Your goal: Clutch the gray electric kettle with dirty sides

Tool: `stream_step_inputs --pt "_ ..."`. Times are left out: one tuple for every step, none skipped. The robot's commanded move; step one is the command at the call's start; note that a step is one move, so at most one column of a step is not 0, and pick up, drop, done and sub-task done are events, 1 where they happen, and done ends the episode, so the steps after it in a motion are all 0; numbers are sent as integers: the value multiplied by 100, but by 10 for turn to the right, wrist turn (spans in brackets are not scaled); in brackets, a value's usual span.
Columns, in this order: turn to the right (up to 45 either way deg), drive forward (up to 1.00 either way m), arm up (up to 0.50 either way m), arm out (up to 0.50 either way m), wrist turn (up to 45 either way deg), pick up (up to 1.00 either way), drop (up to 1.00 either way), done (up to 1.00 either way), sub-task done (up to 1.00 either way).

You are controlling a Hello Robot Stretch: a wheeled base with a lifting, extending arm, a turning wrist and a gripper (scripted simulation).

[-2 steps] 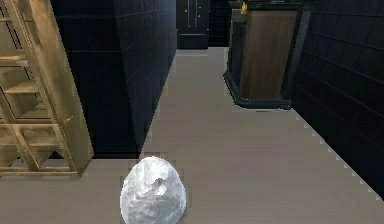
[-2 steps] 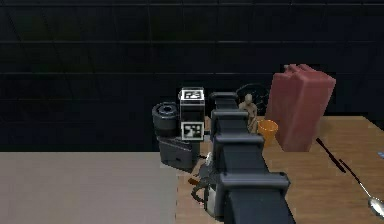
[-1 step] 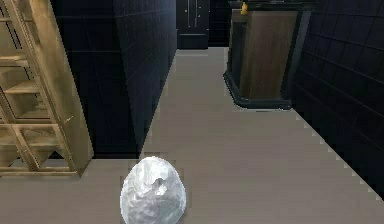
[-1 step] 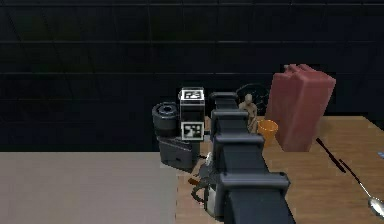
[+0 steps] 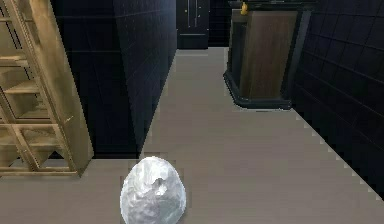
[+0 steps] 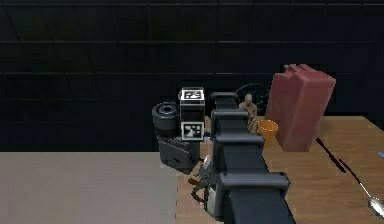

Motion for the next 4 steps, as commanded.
stream_step_inputs --pt "0 0 -28 0 0 0 0 0 0" --pt "0 0 0 0 0 100 0 0 0" --pt "0 0 10 0 0 0 0 0 0" --pt "0 0 0 0 0 0 0 100 0"
